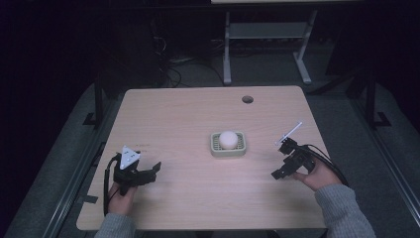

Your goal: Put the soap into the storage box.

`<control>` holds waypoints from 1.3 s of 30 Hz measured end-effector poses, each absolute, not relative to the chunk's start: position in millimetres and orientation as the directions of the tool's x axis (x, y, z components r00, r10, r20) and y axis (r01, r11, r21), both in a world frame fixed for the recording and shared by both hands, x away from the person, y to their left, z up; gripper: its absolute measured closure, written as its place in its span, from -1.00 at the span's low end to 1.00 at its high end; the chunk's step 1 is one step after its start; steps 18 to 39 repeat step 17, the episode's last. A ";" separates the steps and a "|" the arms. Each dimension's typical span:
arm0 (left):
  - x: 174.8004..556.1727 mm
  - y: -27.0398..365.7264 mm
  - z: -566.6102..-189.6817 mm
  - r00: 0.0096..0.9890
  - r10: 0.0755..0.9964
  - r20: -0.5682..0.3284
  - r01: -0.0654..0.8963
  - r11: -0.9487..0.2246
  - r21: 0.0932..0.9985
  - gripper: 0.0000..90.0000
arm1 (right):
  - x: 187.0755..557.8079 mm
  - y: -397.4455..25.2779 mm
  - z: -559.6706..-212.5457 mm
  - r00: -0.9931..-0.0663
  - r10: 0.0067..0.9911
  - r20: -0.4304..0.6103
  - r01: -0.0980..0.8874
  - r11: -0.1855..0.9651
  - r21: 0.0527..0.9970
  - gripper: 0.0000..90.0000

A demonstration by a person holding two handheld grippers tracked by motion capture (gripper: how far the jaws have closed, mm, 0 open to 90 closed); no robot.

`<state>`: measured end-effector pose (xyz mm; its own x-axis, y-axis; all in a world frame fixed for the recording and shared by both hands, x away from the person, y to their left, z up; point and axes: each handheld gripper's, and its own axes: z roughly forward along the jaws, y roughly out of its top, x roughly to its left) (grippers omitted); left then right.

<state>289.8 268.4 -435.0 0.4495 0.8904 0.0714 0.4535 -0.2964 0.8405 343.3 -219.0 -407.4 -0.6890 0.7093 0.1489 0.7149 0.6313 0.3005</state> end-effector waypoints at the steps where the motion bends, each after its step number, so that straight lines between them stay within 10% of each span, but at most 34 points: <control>1: 289.8 268.4 -435.0 0.449 0.890 0.071 0.454 -0.296 0.841 -0.67 | 342.3 -219.6 -407.9 -0.691 0.707 0.149 0.713 0.631 0.306 -0.49; 39: 290.2 266.8 -435.8 0.456 0.886 0.081 0.454 -0.310 0.836 -0.67 | 311.0 -232.4 -424.5 -0.674 0.722 0.159 0.722 0.596 0.351 -0.49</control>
